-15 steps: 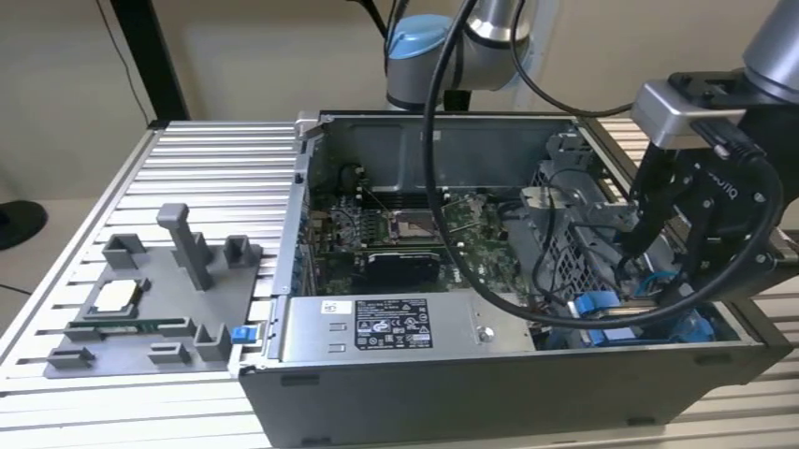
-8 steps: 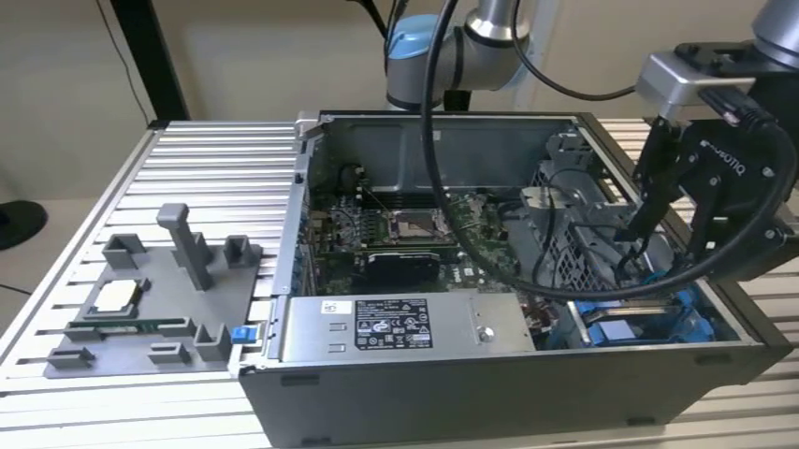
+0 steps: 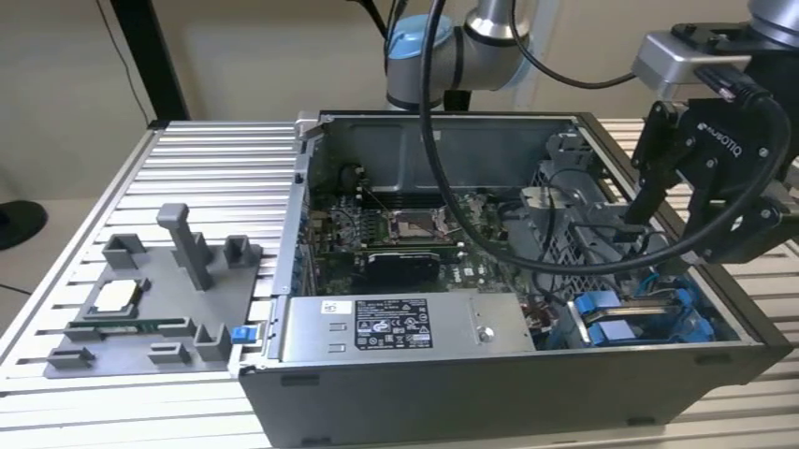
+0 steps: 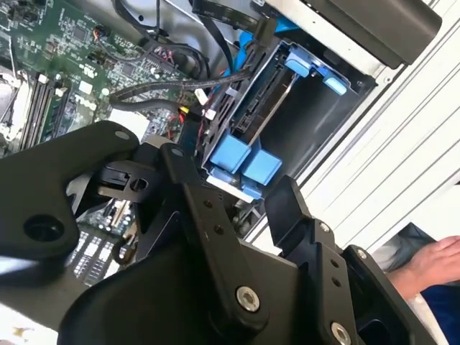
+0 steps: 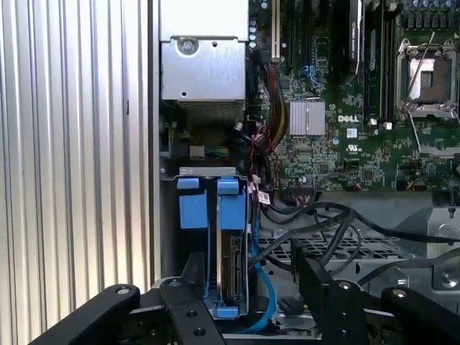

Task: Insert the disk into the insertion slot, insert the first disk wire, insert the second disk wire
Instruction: 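Insert the disk into the insertion slot, then insert the first disk wire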

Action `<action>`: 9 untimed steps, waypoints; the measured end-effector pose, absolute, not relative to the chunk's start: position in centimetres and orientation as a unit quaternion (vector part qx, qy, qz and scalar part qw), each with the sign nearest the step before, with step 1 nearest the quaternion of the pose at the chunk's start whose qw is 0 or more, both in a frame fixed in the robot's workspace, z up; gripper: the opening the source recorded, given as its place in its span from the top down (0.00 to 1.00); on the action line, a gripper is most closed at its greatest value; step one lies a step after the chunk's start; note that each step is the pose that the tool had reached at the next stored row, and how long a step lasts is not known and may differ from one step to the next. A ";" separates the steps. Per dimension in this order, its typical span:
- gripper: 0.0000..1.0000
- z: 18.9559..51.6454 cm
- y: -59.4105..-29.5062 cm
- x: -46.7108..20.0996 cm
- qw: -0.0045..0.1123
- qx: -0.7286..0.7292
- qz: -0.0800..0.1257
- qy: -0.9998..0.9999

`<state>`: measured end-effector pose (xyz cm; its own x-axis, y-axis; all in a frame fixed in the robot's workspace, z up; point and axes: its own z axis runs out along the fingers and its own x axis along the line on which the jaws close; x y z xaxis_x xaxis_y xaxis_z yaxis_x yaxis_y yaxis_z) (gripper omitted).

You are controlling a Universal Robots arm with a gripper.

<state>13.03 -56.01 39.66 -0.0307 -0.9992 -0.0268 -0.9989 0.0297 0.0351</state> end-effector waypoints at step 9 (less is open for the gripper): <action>0.00 39.7 -55.4 13.0 0.003 0.696 -0.022 -0.718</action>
<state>13.03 -55.38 39.66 -0.0315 -0.9991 -0.0266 -0.9989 0.0306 0.0351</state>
